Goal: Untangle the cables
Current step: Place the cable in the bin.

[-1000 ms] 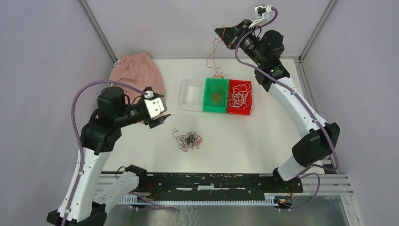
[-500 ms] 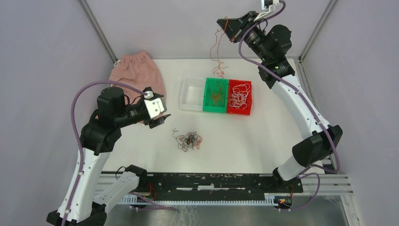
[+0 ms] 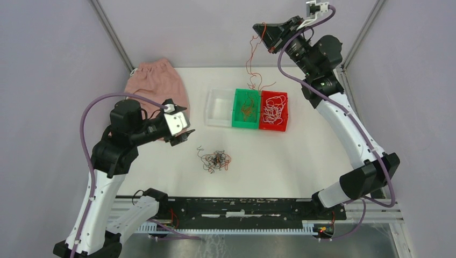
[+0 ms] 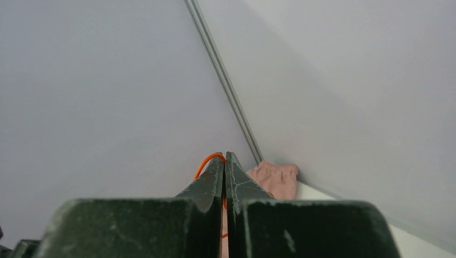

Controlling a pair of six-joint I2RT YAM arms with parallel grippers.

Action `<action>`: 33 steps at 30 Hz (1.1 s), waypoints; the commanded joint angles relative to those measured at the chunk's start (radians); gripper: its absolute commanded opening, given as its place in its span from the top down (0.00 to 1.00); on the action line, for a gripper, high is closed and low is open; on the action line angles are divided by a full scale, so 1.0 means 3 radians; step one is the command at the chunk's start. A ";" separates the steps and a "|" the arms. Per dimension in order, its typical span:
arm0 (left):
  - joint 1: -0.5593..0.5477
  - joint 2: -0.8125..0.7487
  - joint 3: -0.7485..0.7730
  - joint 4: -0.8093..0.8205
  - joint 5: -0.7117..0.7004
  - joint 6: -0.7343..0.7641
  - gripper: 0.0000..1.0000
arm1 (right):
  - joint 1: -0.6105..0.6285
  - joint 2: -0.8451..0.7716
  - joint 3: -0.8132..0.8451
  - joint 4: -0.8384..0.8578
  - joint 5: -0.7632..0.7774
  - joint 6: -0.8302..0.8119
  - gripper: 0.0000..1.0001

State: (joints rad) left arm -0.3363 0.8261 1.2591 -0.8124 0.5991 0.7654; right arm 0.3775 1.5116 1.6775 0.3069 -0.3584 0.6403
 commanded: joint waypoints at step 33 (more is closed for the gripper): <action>-0.0012 -0.0055 0.0001 0.0141 -0.0053 0.0077 0.23 | 0.0155 0.1021 -0.0597 -0.1140 0.0713 -0.0928 0.99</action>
State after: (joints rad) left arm -0.3363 0.8223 1.2591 -0.8120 0.5922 0.7654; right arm 0.3939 1.7885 1.4502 0.0170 -0.2157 0.4438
